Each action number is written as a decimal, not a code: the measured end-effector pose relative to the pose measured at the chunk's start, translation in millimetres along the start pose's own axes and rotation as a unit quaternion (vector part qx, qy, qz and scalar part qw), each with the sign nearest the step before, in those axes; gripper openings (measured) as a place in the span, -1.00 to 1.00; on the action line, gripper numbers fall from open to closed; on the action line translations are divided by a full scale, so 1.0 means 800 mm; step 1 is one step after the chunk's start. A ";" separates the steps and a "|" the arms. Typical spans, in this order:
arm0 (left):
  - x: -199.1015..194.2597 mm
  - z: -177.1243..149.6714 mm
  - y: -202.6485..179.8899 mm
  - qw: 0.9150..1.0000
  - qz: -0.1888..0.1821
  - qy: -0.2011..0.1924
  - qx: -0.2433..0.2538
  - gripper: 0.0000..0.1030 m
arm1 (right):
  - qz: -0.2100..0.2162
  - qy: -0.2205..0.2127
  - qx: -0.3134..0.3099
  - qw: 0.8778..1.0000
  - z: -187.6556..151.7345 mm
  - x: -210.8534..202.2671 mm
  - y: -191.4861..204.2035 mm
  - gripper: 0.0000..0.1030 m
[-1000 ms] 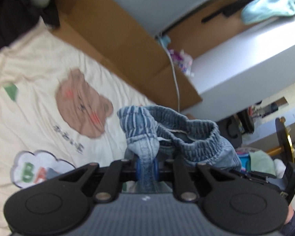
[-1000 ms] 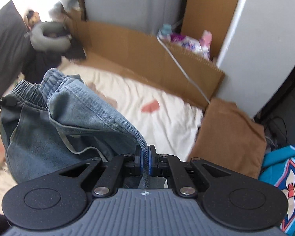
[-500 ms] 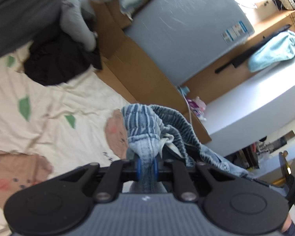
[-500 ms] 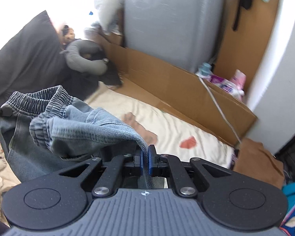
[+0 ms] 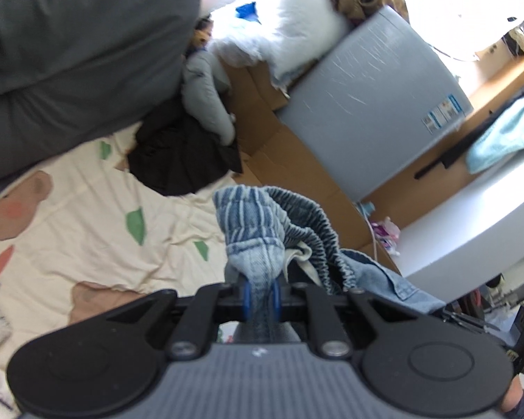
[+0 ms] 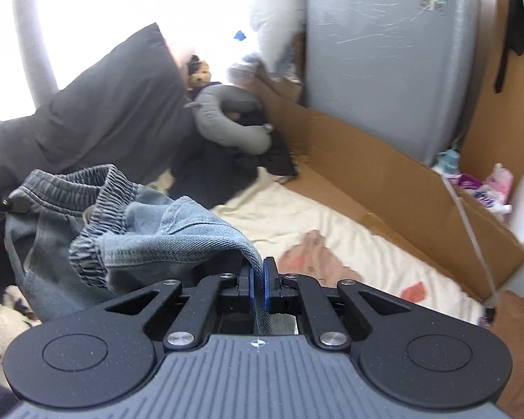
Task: Fold clothes
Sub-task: 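Hold the waistband up with both tools and swing the jeans over the sheet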
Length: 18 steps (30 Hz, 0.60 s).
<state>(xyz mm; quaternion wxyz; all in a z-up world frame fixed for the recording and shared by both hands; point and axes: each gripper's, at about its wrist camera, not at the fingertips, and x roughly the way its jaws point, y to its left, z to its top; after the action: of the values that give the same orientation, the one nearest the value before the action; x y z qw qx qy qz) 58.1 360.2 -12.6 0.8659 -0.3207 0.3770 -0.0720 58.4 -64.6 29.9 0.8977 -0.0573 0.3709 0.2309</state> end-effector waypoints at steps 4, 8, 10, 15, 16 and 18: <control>-0.017 -0.003 0.012 1.000 0.022 -0.006 -0.011 -0.77 | 0.017 0.002 -0.007 1.000 0.009 0.012 0.015 -0.93; -0.030 -0.005 0.025 0.999 0.044 -0.013 -0.030 -0.77 | 0.026 0.002 -0.010 1.000 0.018 0.028 0.021 -0.93; -0.034 -0.005 0.034 0.998 0.048 -0.013 -0.034 -0.77 | 0.027 0.003 -0.015 1.000 0.021 0.038 0.025 -0.93; -0.034 -0.002 0.063 0.998 0.053 -0.012 -0.040 -0.77 | 0.031 0.013 -0.017 0.999 0.031 0.067 0.034 -0.94; -0.033 0.000 0.069 0.998 0.053 -0.013 -0.044 -0.77 | 0.031 0.015 -0.018 0.999 0.032 0.072 0.037 -0.94; -0.029 0.004 0.081 0.997 0.055 -0.012 -0.050 -0.77 | 0.031 0.020 -0.023 0.999 0.035 0.083 0.043 -0.94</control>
<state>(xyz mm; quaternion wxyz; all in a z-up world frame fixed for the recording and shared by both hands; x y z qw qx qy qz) 36.1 421.0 -36.5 0.8559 -0.3433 0.3867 -0.0018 101.5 -1.6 6.2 0.8807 -0.0705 0.3854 0.2661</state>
